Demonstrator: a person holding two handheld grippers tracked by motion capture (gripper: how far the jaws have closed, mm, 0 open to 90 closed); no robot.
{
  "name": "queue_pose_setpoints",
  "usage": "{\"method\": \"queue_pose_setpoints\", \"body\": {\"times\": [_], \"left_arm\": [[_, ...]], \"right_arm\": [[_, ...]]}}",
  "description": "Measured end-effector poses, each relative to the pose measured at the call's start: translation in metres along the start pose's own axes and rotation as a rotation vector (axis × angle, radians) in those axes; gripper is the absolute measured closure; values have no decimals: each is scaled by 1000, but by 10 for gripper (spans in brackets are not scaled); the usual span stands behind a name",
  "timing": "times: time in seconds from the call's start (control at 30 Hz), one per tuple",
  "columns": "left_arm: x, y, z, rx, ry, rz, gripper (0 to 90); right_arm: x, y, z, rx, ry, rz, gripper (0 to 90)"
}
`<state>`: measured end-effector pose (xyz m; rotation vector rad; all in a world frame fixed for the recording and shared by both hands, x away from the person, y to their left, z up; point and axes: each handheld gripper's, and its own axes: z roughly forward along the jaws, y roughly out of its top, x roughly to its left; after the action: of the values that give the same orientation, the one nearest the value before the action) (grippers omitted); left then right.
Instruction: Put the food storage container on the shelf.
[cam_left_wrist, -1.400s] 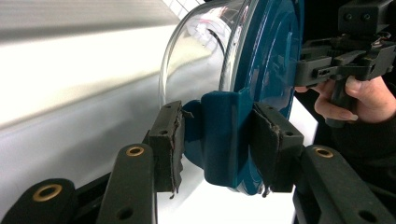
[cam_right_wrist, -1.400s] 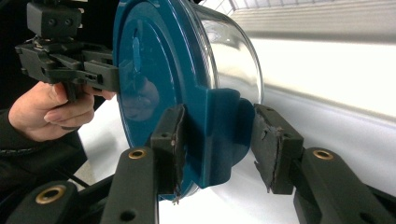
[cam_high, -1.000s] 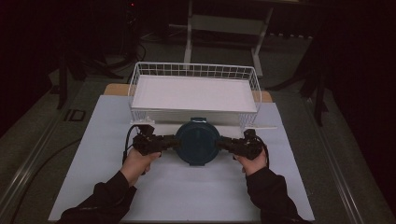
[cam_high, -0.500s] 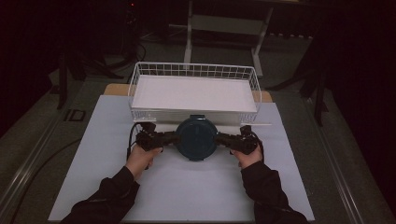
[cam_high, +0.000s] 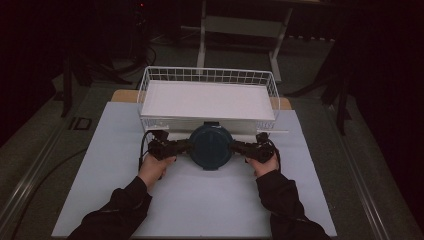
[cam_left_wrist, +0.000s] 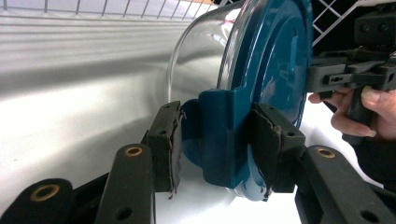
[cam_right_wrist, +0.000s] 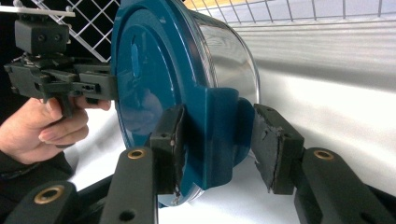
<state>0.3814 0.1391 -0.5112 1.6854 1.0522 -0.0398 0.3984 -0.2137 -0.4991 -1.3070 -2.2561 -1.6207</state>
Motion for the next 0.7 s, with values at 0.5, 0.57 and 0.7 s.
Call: {"method": "queue_pose_setpoints", "body": {"times": [0.5,0.57,0.7], "left_arm": [[3,-2,5,-70,54,16,490],[5,0,6,-76,52,-3,484],[10,2,8,-85,69,-11,399]], "right_arm": [[1,-2,6,-44,-96,6,478],[1,0,8,-60,-105,-3,477],[2,5,11,-64,-146,-13,458]]}}
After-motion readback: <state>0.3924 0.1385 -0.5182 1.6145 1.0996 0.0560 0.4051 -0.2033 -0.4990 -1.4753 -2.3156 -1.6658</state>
